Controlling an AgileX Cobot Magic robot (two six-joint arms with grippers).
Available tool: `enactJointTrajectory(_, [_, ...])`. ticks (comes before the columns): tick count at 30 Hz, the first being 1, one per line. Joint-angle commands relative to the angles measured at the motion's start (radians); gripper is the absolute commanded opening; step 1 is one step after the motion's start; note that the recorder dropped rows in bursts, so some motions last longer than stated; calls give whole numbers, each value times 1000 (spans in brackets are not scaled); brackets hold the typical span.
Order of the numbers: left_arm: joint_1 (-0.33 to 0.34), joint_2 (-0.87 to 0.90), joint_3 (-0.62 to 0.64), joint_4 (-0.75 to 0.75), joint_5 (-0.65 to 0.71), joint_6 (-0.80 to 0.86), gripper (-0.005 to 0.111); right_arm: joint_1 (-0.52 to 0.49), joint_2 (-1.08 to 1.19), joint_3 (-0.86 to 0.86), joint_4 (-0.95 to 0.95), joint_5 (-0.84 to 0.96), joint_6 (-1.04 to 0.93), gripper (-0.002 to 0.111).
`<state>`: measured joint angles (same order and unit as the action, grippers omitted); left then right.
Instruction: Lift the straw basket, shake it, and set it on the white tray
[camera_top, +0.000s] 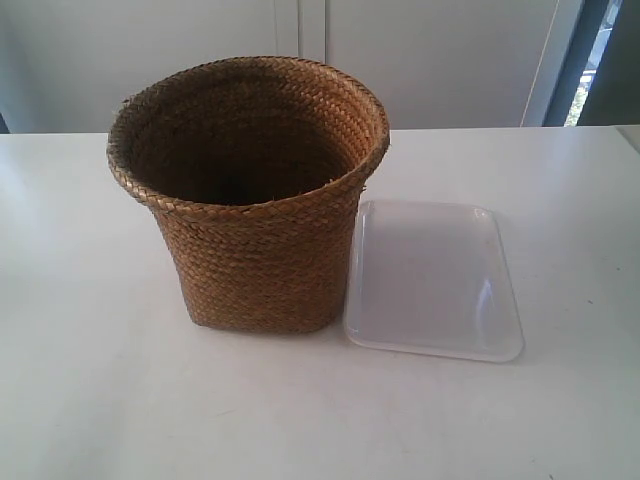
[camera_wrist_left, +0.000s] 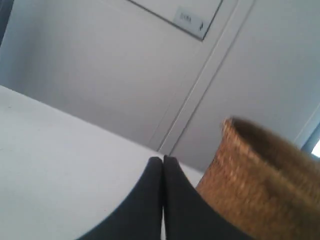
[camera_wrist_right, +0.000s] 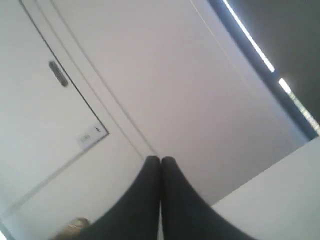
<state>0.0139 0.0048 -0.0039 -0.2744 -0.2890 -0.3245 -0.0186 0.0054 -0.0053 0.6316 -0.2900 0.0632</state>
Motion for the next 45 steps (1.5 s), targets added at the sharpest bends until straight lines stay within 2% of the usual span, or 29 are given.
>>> enactJointTrajectory(1, [3, -5, 4, -35, -190, -95, 0, -2, -5, 5, 4, -23, 334, 0])
enactJointTrajectory(6, [3, -5, 4, -35, -401, -90, 0, -2, -5, 5, 4, -46, 334, 0])
enactJointTrajectory(9, [3, -5, 4, -35, -483, -144, 0, -2, -5, 5, 4, -47, 334, 0])
enactJointTrajectory(13, [3, -5, 4, -49, -465, -154, 0, -2, -5, 5, 4, -16, 334, 0])
enactJointTrajectory(16, [3, -5, 4, -185, -411, -136, 0, -2, -5, 5, 2, 71, 334, 0])
enactJointTrajectory(20, [3, -5, 4, -505, -407, 39, 0, -2, -5, -14, -2, 137, 311, 0])
enactJointTrajectory(21, [3, -5, 4, -544, -410, 67, 0, -2, -5, -20, -2, 131, 275, 0])
enactJointTrajectory(22, [3, -5, 2, -561, -418, 126, 0, -2, -5, -39, -2, 110, 189, 0])
enactJointTrajectory(26, [3, -5, 2, -517, -429, 348, 0, -2, 18, -85, -2, 140, 75, 0])
enactJointTrajectory(30, [3, -5, 2, -465, -287, 397, 0, -2, 85, -109, -2, 198, 42, 0])
enactJointTrajectory(31, [3, -5, 2, -446, -204, 380, 0, -2, 104, -109, -2, 198, 42, 0])
enactJointTrajectory(33, [3, -5, -14, -413, 55, 267, 0, -2, 126, -109, -2, 198, 42, 0])
enactJointTrajectory(36, [3, -5, -43, -413, 262, 261, 0, -2, 128, -109, -2, 194, 42, 0])
enactJointTrajectory(42, [3, -5, -57, -436, 418, 224, 0, -2, 128, -109, -2, 131, 27, 0])
enactJointTrajectory(45, [3, -5, -57, -438, 399, 224, 0, -2, 128, -109, -2, 173, 23, 0])
